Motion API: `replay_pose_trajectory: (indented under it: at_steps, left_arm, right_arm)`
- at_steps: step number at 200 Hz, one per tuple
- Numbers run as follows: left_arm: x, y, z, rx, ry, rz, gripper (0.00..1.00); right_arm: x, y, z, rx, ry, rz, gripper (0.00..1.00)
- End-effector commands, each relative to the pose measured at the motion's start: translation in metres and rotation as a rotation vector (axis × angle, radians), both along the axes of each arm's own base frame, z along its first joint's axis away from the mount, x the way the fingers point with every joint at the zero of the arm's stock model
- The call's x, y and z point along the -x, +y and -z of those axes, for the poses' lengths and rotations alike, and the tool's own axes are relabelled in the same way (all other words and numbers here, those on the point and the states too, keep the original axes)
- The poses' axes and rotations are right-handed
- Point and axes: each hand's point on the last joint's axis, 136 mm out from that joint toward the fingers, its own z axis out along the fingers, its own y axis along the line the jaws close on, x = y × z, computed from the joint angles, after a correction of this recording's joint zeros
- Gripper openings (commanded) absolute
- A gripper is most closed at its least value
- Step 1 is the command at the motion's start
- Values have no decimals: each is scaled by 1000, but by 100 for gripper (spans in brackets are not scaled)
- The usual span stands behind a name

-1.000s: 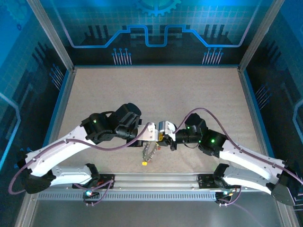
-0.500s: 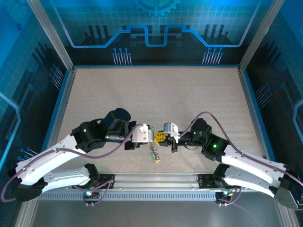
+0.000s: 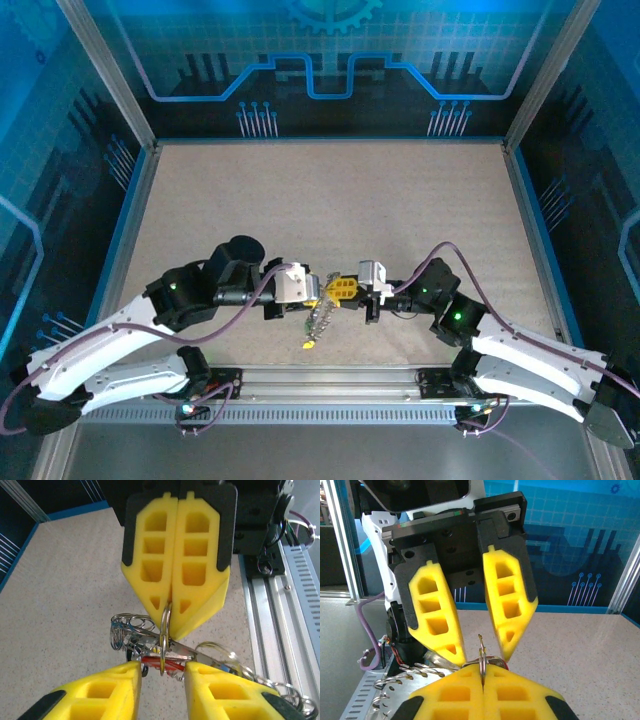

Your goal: Put the keys on the keyring

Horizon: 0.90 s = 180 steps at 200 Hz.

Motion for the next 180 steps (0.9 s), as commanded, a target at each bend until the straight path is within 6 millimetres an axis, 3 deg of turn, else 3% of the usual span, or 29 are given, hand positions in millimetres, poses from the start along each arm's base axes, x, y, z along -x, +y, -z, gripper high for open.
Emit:
replay_pose_trajectory:
  at_steps: [1,27,67,121,129,140,180]
  left_arm:
    - [-4,0,-16,75,-45,-24,31]
    - [-3,2,-19,71,-54,-16,30]
    - [4,-2,-10,45,-28,29,18]
    - [3,-3,8,-4,-8,40,17]
    - [3,-2,8,-7,-14,38,13]
    - [3,-1,9,-15,-21,38,0]
    - [2,9,18,-74,-87,53,0]
  right_arm:
    - [4,-1,-23,-55,-53,-15,0]
    - [4,1,-21,-47,-46,-19,0]
    - [4,2,-23,-48,-43,-21,0]
    - [3,3,-26,-57,-36,-15,0]
    - [3,3,-27,-59,-34,-15,0]
    - [2,3,-27,-61,-33,-14,0]
    - [-3,1,-40,-105,18,20,0]
